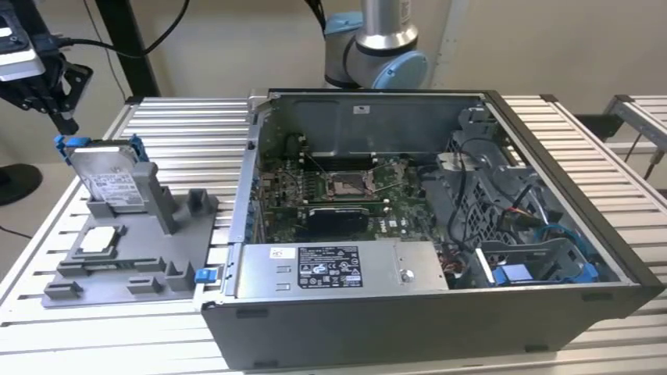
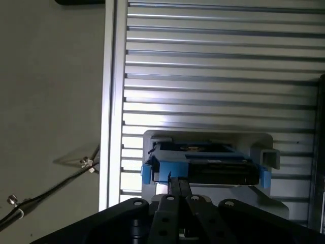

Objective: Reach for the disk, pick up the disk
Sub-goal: 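Pick up the disk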

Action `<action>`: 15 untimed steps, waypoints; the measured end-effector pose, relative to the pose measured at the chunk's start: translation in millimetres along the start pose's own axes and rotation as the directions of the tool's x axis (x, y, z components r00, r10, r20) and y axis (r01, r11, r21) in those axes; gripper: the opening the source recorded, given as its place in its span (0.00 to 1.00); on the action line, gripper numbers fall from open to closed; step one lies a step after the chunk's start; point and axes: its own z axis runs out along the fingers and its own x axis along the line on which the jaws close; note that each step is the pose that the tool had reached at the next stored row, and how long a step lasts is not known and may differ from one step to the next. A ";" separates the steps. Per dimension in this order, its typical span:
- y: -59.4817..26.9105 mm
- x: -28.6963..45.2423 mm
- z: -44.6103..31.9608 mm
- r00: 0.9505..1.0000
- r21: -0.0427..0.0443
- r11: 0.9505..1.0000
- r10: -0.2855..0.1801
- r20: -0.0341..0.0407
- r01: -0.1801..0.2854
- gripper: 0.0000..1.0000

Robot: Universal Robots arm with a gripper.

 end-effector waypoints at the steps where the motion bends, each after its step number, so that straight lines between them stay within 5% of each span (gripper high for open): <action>1: 0.0 0.0 0.0 1.000 0.000 1.000 -0.001 0.000 0.001 0.00; 9: 0.0 0.1 0.0 0.998 0.000 0.998 -0.061 -0.002 0.061 0.00; 15: 0.0 0.1 0.0 0.992 0.000 0.992 -0.129 -0.005 0.129 0.00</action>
